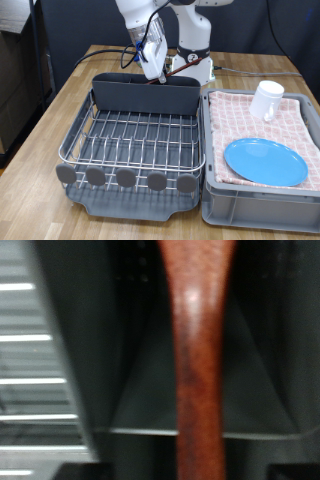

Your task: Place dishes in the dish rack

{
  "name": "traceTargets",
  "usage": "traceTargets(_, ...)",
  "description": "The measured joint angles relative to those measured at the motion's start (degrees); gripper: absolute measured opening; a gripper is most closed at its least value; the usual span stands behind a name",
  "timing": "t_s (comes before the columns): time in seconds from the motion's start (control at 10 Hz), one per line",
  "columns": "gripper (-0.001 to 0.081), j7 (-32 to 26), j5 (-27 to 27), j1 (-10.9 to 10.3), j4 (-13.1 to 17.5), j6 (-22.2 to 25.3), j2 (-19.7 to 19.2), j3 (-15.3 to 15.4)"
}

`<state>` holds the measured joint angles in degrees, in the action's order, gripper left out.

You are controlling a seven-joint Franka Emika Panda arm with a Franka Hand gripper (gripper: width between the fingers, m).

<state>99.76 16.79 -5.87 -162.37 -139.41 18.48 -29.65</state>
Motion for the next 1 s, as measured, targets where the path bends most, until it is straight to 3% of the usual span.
traceTargets(0.1,0.0383,1.2,-0.5,0.1,0.1,0.0,-0.1,0.7)
traceTargets(0.2,0.0383,3.8,-2.3,0.6,0.1,-0.1,-0.1,2.1)
traceTargets(0.4,0.0691,12.1,-7.8,1.7,0.6,0.0,-0.1,6.3)
traceTargets(0.5,0.0691,16.2,-10.0,2.0,1.1,0.2,0.0,8.5)
traceTargets(0.6,0.078,19.7,-11.5,2.2,1.6,0.5,0.3,10.5)
traceTargets(1.0,0.0798,31.8,-17.7,3.3,3.5,6.1,4.4,17.5)
